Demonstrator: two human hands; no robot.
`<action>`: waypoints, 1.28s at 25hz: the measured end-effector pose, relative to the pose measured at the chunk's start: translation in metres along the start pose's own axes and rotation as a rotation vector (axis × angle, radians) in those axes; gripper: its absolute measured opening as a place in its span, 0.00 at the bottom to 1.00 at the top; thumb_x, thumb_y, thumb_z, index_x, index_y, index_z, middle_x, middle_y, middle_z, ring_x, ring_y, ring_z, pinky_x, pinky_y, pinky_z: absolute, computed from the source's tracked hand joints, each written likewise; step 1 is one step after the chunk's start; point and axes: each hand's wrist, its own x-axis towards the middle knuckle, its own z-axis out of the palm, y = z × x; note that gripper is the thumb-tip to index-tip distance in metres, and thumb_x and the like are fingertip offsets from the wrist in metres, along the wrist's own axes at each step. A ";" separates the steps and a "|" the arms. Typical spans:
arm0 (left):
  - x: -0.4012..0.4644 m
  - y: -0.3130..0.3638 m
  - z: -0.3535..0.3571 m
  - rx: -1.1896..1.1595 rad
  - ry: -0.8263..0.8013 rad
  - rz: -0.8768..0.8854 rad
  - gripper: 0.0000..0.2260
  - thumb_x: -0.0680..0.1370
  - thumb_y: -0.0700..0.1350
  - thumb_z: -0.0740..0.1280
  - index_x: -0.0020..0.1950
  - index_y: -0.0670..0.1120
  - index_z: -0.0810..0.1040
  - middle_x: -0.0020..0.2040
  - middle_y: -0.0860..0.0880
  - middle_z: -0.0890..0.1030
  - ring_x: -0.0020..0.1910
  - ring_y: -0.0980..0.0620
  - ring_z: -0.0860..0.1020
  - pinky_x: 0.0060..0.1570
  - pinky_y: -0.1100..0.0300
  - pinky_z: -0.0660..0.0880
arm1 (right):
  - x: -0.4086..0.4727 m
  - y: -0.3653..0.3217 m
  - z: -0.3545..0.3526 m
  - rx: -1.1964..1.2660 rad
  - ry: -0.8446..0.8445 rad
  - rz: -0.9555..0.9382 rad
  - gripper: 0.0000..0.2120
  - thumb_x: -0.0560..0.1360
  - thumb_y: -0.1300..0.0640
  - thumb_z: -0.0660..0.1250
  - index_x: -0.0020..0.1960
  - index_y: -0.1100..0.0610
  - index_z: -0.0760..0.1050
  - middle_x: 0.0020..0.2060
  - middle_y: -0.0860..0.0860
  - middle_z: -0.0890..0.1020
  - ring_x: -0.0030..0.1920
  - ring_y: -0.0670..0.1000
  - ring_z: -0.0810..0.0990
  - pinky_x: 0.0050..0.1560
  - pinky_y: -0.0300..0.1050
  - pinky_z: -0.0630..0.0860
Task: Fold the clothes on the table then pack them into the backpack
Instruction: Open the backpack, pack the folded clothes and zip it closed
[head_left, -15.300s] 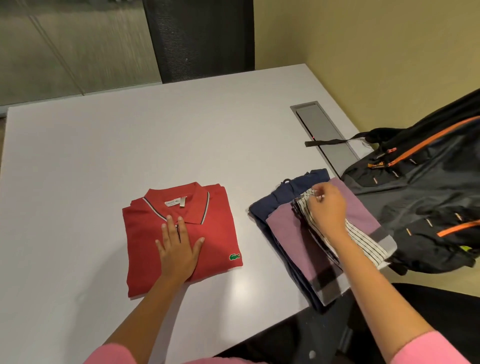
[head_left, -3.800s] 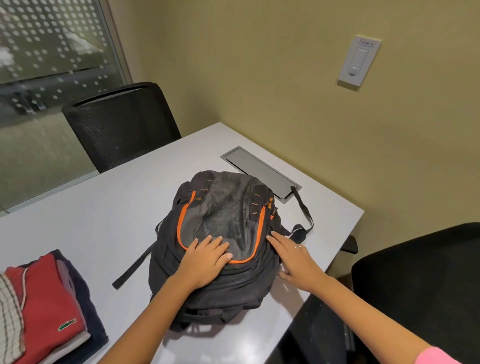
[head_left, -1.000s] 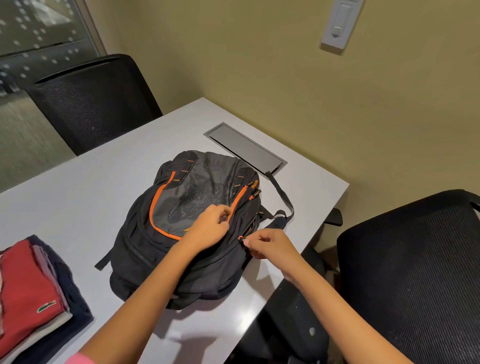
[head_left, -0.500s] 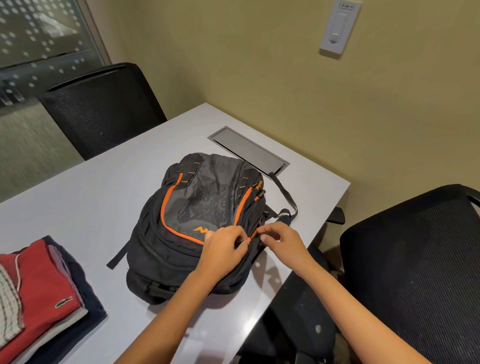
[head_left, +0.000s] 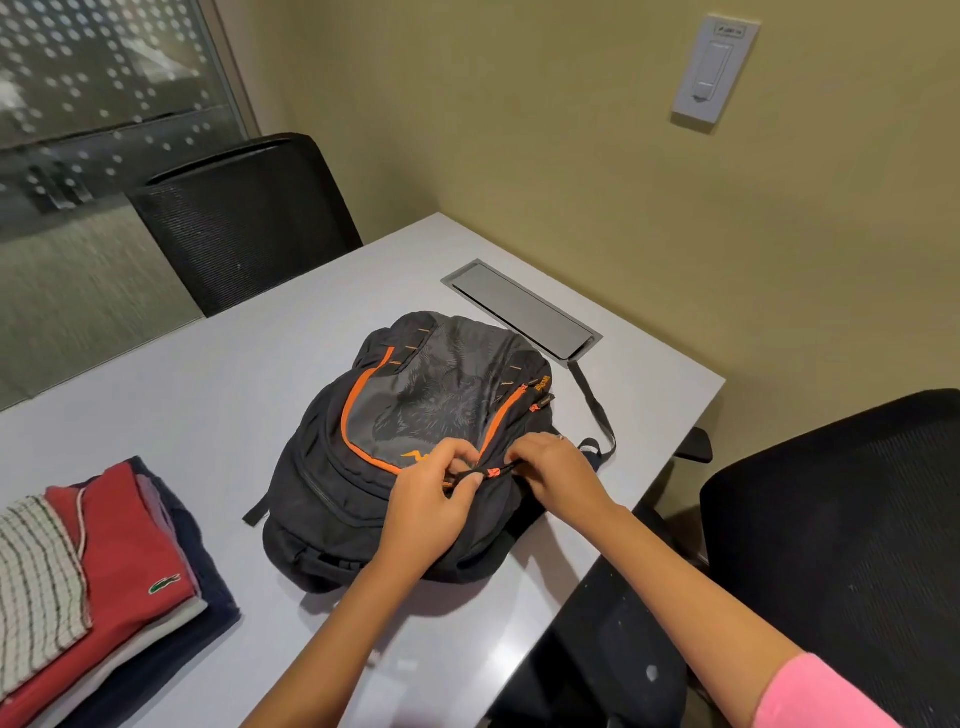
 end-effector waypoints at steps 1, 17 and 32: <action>-0.003 -0.001 -0.008 0.004 0.019 -0.010 0.09 0.74 0.42 0.71 0.47 0.56 0.76 0.38 0.55 0.79 0.40 0.56 0.77 0.42 0.58 0.75 | 0.001 0.000 0.001 0.010 0.001 0.015 0.07 0.70 0.67 0.70 0.46 0.59 0.80 0.43 0.53 0.83 0.45 0.56 0.80 0.48 0.50 0.76; -0.039 -0.037 -0.062 0.119 0.174 -0.079 0.08 0.75 0.35 0.68 0.44 0.47 0.82 0.39 0.57 0.82 0.41 0.58 0.79 0.43 0.66 0.73 | 0.004 -0.027 -0.012 0.103 -0.159 0.205 0.09 0.76 0.61 0.66 0.55 0.57 0.82 0.52 0.51 0.83 0.54 0.50 0.79 0.58 0.42 0.74; -0.021 -0.029 -0.084 0.093 0.298 -0.089 0.06 0.75 0.40 0.69 0.44 0.50 0.82 0.41 0.58 0.82 0.42 0.57 0.79 0.44 0.61 0.75 | -0.011 -0.091 -0.002 0.106 0.101 0.006 0.07 0.73 0.53 0.69 0.48 0.55 0.83 0.40 0.47 0.82 0.43 0.48 0.81 0.45 0.43 0.77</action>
